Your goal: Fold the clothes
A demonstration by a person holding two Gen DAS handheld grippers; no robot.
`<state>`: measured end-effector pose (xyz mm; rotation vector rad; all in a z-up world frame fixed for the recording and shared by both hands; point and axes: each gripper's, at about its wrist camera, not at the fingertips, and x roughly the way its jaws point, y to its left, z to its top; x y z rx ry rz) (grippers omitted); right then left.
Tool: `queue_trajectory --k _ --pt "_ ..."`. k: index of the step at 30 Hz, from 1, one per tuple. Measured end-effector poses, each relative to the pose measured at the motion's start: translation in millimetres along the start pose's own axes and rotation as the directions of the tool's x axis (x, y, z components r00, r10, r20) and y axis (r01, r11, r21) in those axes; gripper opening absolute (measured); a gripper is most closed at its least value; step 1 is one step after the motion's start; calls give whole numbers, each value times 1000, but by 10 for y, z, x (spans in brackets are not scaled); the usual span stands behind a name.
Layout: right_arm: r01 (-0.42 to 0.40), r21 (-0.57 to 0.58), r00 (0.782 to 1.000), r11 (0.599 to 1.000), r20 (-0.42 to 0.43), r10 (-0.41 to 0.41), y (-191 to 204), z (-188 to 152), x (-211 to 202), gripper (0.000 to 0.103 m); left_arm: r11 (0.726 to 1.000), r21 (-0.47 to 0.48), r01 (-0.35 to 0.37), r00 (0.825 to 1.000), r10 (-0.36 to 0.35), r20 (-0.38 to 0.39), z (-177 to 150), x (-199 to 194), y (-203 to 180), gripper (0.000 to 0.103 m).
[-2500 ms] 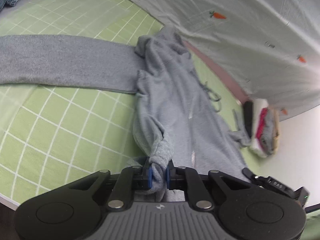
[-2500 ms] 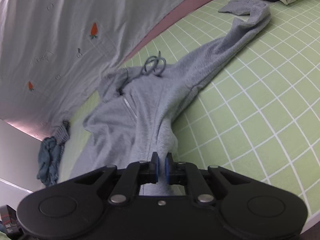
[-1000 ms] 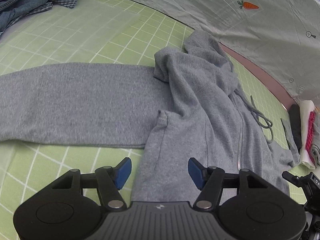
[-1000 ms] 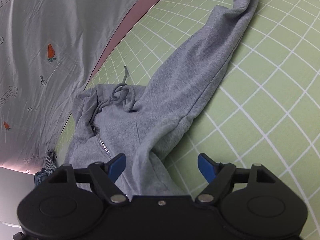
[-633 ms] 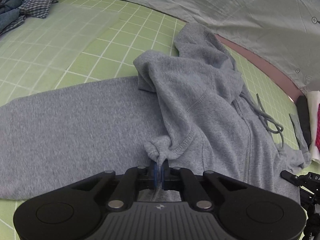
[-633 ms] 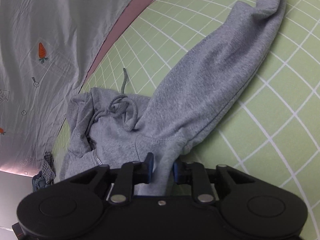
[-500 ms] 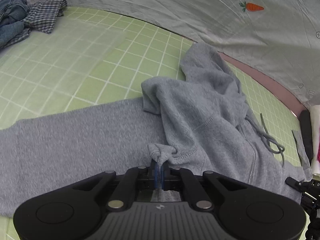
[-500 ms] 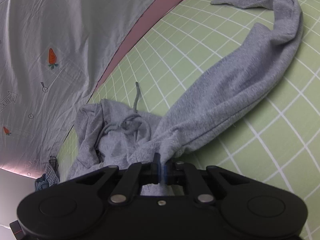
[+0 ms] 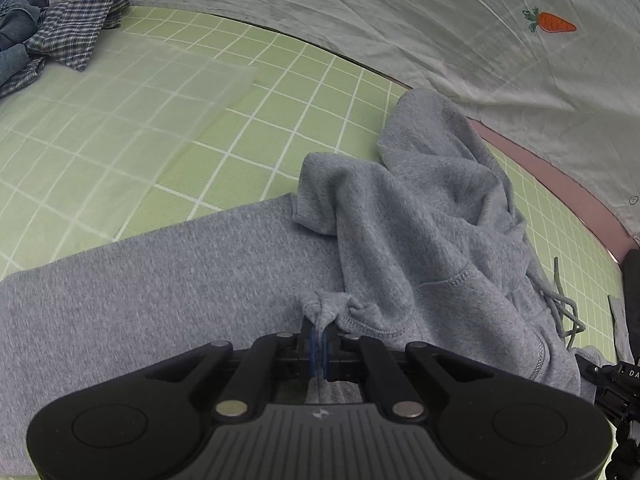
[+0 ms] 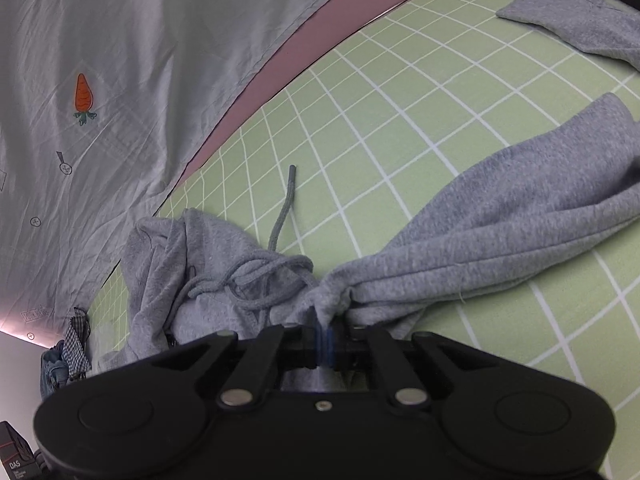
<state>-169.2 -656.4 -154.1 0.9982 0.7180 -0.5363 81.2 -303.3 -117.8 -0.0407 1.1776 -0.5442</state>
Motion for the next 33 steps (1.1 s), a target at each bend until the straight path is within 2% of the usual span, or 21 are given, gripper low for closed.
queue_trajectory --k 6,10,13,14,15,17,18,20,23,26,31,33 --pt "17 28 999 999 33 -18 6 -53 -54 4 1000 -4 -17 1000 17 25 20 -62 31 3" --pt "6 19 996 1000 85 -8 100 137 -86 4 999 -39 5 997 -2 75 241 -71 66 4" --pt "-4 -1 996 1000 91 4 169 329 -47 6 996 -89 23 998 -17 60 327 -30 84 15" --pt "22 -16 996 1000 87 -20 198 349 -35 23 996 -87 31 998 -26 64 291 -76 81 22" --pt "48 -42 995 998 90 -44 233 339 -50 35 996 -79 40 997 -35 72 234 -144 76 25" --pt "71 -100 993 992 96 -62 271 254 -140 42 998 -41 51 995 -47 91 37 -299 92 44" --pt "70 -121 994 990 98 -58 258 167 -226 48 998 -25 51 994 -49 93 -76 -384 106 48" --pt "64 -152 994 986 94 -50 220 -16 -395 55 998 -2 57 995 -56 87 -308 -538 146 50" --pt "38 -128 998 991 45 -32 103 -352 -633 55 998 -1 68 997 -68 38 -701 -696 246 52" --pt "50 -103 999 993 15 -49 33 -690 -852 55 998 14 67 998 -67 6 -1068 -828 304 56" --pt "57 -44 998 997 11 -57 -193 -1169 -1238 54 996 42 80 997 -80 -19 -1501 -982 298 60" --pt "63 -13 998 998 29 -63 -294 -1288 -1375 47 994 53 97 995 -96 -26 -1611 -1005 275 60"
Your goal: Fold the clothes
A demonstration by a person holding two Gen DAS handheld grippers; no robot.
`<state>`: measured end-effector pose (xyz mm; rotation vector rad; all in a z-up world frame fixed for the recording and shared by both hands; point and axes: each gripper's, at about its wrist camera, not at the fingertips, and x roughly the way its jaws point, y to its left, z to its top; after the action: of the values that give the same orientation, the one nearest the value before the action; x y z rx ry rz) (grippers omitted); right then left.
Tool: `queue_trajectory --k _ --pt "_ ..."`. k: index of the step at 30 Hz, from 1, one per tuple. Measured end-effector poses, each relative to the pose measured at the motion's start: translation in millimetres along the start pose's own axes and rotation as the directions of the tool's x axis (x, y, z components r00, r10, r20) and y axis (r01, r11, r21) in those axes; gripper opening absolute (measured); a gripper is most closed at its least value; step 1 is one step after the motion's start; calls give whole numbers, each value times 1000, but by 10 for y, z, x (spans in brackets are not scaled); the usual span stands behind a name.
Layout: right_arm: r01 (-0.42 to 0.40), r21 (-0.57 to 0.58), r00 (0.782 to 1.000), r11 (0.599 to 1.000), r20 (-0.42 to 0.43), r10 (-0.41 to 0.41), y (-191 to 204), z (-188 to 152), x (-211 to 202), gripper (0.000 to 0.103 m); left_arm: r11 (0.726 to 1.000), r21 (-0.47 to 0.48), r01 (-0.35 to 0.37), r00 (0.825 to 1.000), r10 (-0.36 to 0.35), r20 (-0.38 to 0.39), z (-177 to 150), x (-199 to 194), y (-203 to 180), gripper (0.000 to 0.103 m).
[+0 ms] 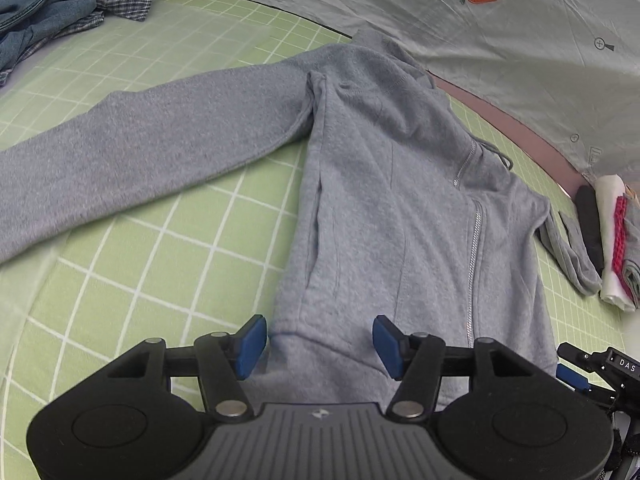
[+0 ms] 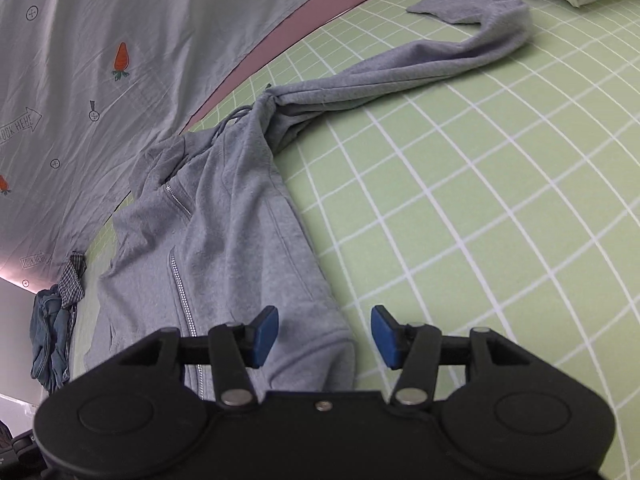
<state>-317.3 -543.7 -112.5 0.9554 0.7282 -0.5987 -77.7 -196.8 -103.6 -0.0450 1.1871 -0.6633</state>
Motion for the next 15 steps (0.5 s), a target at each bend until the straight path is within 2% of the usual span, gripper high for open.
queue_trajectory --k 4,6,7,8,10,11,12,13,14,15 --pt "21 28 1000 999 16 -21 -150 -133 -165 43 999 43 -10 1000 11 -19 -127 29 -78 57" --pt "30 37 999 999 19 -31 -202 -190 -225 42 998 64 -6 999 8 -32 -180 18 -121 40" --pt "28 40 999 999 21 -29 -219 -216 -254 42 998 70 0 999 3 -41 -201 10 -133 18" --pt "28 41 999 999 22 -29 -229 -242 -278 42 997 71 18 999 -15 -50 -219 -7 -135 9" --pt "30 43 999 999 23 -31 -246 -303 -323 42 995 13 101 994 -100 -52 -231 -86 -87 7" --pt "29 47 999 998 23 -30 -251 -325 -336 42 981 -61 187 981 -190 -47 -214 -141 -16 6" --pt "26 51 999 998 24 -27 -256 -345 -347 42 941 -170 293 954 -300 -18 -209 -202 106 6" --pt "24 52 999 998 25 -25 -256 -364 -357 42 874 -282 395 914 -404 29 -214 -264 242 6" --pt "22 49 999 999 26 -23 -247 -379 -366 42 838 -342 424 901 -430 64 -229 -320 341 6" --pt "20 47 999 999 27 -21 -239 -394 -375 42 821 -382 424 901 -424 90 -250 -373 425 7"
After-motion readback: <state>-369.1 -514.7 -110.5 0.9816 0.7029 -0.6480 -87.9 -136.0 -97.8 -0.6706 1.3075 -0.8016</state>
